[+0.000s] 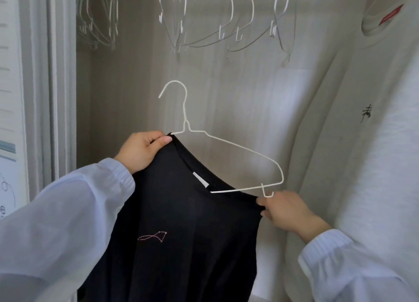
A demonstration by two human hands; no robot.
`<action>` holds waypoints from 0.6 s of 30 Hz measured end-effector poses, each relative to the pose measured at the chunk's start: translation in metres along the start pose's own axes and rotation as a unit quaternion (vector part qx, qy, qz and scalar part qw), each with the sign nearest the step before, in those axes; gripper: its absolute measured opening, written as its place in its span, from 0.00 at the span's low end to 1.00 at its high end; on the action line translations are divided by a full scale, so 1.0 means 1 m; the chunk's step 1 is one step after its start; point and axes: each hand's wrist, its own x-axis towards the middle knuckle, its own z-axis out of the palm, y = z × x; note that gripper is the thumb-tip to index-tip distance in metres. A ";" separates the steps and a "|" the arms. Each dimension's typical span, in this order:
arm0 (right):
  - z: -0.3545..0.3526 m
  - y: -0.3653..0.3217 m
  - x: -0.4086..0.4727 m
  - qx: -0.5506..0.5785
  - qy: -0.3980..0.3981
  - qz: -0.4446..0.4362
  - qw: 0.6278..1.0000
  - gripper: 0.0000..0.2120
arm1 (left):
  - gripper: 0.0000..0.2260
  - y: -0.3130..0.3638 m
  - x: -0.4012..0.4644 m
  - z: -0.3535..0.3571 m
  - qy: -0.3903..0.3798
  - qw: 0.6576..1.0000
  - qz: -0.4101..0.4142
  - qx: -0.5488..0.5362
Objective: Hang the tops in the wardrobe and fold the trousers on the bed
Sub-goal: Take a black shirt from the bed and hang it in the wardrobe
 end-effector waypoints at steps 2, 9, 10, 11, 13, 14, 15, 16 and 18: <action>-0.004 0.011 -0.001 0.000 0.016 0.022 1.000 0.12 | 0.17 -0.010 -0.002 -0.002 0.010 0.999 0.011 0.049; -0.011 0.024 -0.007 -0.009 0.013 0.030 0.999 0.07 | 0.16 -0.019 -0.011 0.003 0.051 0.993 0.004 0.110; -0.011 0.024 -0.008 -0.008 0.014 0.023 1.000 0.06 | 0.16 -0.020 -0.010 0.004 0.051 0.995 -0.009 0.089; -0.011 0.024 -0.009 -0.008 0.015 0.016 1.000 0.06 | 0.15 -0.021 -0.009 0.004 0.054 0.996 -0.019 0.067; -0.010 0.025 -0.011 -0.003 0.018 0.007 1.000 0.07 | 0.13 -0.023 -0.009 0.003 0.057 0.997 -0.030 0.035; -0.009 0.026 -0.011 -0.001 0.021 0.006 1.000 0.08 | 0.13 -0.024 -0.009 0.002 0.054 0.998 -0.030 0.032; -0.009 0.026 -0.011 -0.003 0.024 0.007 1.000 0.09 | 0.14 -0.024 -0.010 0.002 0.050 0.998 -0.025 0.036; -0.010 0.027 -0.011 -0.005 0.024 0.009 1.000 0.09 | 0.14 -0.024 -0.011 0.002 0.048 0.998 -0.021 0.043; -0.013 0.028 -0.011 -0.005 0.019 0.008 1.000 0.08 | 0.15 -0.023 -0.012 0.003 0.048 0.997 -0.022 0.057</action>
